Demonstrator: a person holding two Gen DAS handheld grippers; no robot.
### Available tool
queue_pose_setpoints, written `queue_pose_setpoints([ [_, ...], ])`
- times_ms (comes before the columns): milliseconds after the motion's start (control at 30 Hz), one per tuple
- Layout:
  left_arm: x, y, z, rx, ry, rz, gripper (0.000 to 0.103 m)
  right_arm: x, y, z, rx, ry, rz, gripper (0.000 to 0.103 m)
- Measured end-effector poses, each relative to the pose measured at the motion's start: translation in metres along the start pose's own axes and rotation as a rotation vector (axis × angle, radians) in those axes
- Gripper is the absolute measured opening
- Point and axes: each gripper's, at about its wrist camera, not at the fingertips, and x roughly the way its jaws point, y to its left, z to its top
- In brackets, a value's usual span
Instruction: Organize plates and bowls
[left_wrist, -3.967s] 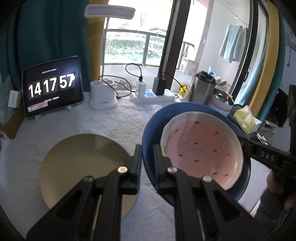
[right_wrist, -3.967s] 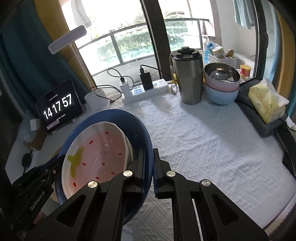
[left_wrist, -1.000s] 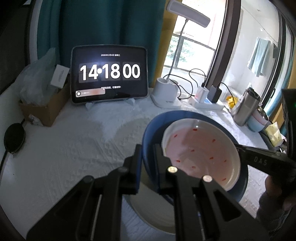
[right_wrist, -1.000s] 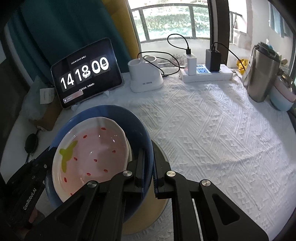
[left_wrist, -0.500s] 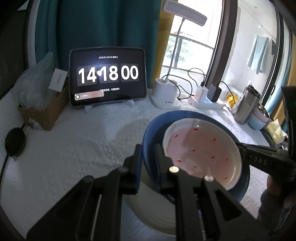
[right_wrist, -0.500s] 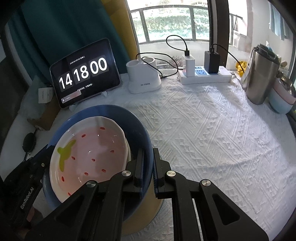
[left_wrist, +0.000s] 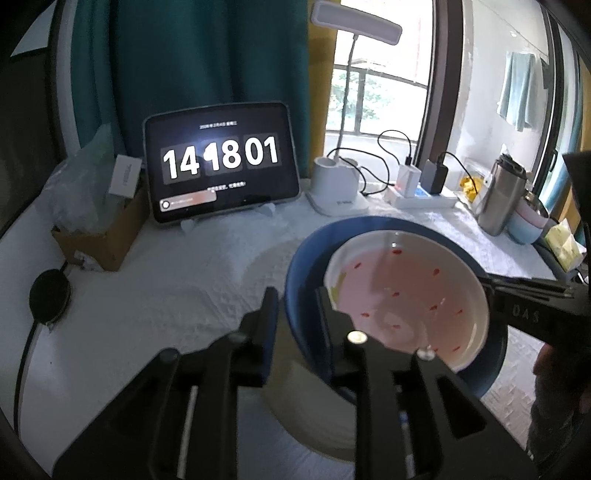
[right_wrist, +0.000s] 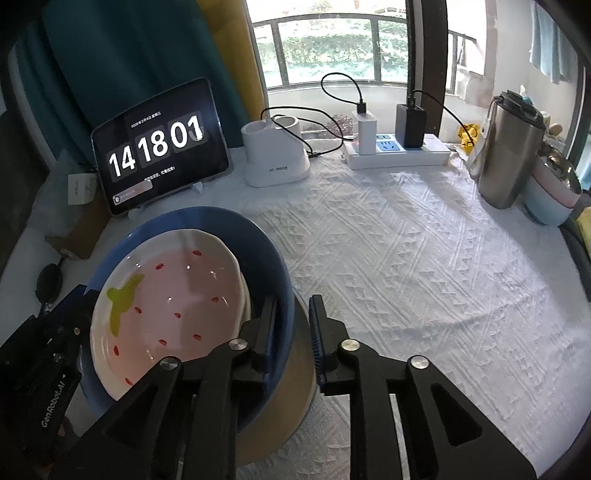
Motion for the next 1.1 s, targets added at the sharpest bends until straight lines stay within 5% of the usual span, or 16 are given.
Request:
queue_pose_setpoints([
  [200,-0.008,0.004,-0.002,-0.024,-0.003,0.019,0.039,-0.004,-0.005,-0.006,0.003,-0.018,-0.040,0.039],
  [433,-0.020,0.000,-0.004,-0.025,-0.015,0.016,0.042,-0.011,-0.010,-0.014,0.011,-0.022,-0.055,0.051],
  [1100,-0.058,-0.023,-0.019,0.005,-0.044,-0.026,0.049,-0.048,-0.009,-0.036,-0.014,-0.066,-0.033,0.057],
])
